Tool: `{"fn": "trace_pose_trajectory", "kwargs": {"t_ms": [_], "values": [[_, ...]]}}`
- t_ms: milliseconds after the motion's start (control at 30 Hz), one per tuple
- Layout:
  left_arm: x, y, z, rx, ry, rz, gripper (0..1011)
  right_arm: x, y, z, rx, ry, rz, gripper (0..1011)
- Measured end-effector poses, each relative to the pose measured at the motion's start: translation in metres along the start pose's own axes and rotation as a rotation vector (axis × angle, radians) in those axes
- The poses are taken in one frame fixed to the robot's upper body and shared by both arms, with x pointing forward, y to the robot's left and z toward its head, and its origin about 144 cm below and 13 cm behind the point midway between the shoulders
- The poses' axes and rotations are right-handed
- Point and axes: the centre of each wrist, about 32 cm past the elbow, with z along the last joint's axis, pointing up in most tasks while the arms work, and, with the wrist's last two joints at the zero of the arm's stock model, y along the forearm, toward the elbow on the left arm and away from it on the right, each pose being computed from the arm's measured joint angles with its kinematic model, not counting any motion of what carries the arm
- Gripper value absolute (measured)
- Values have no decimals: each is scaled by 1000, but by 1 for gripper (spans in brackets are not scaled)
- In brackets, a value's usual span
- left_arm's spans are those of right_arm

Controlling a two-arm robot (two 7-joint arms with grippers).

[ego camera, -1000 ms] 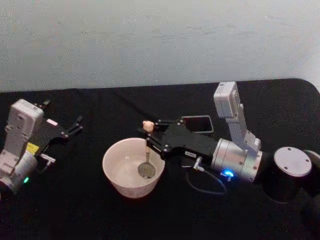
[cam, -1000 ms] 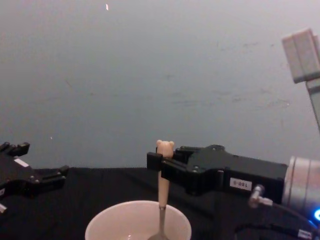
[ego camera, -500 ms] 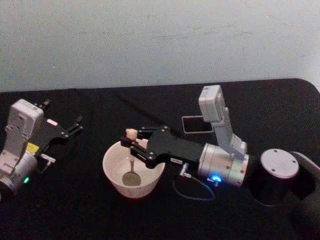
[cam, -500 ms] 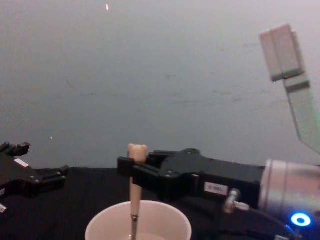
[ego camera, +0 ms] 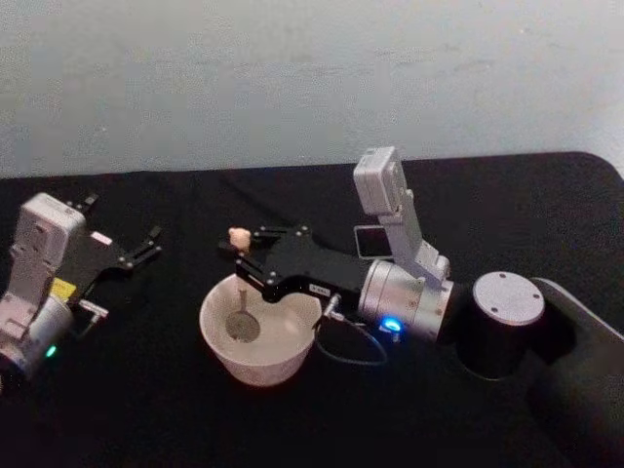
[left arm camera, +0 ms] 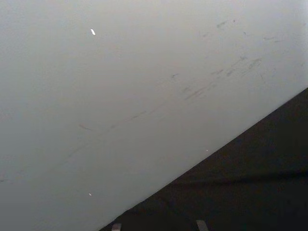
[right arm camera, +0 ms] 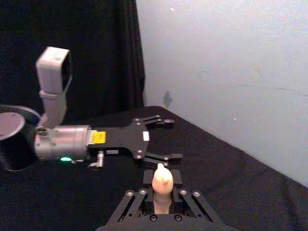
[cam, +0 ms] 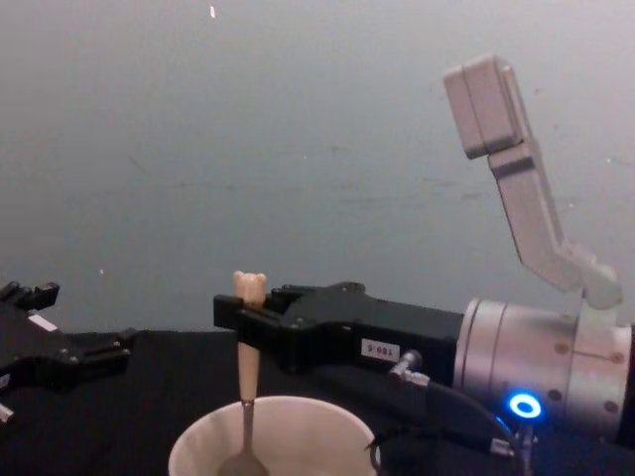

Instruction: Pick up the stirring spoon with one hand, stir inside the cup, then place it back in its original position.

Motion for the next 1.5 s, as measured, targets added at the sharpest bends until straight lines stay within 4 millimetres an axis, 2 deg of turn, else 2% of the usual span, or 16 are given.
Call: {"fn": "trace_pose_trajectory", "kwargs": {"t_ms": [433,667,1100,1500], "values": [[0,0,0,0,0,0,1001,15,-4,-2,-8,-9,-58,213],[0,0,0,0,0,0,1002,18,-16,-5,-28,-21,-66,213],[0,0,0,0,0,0,1002,12,-39,-5,-34,-38,-19,213],[0,0,0,0,0,0,1001,-2,-44,4,-3,-31,48,213]]}}
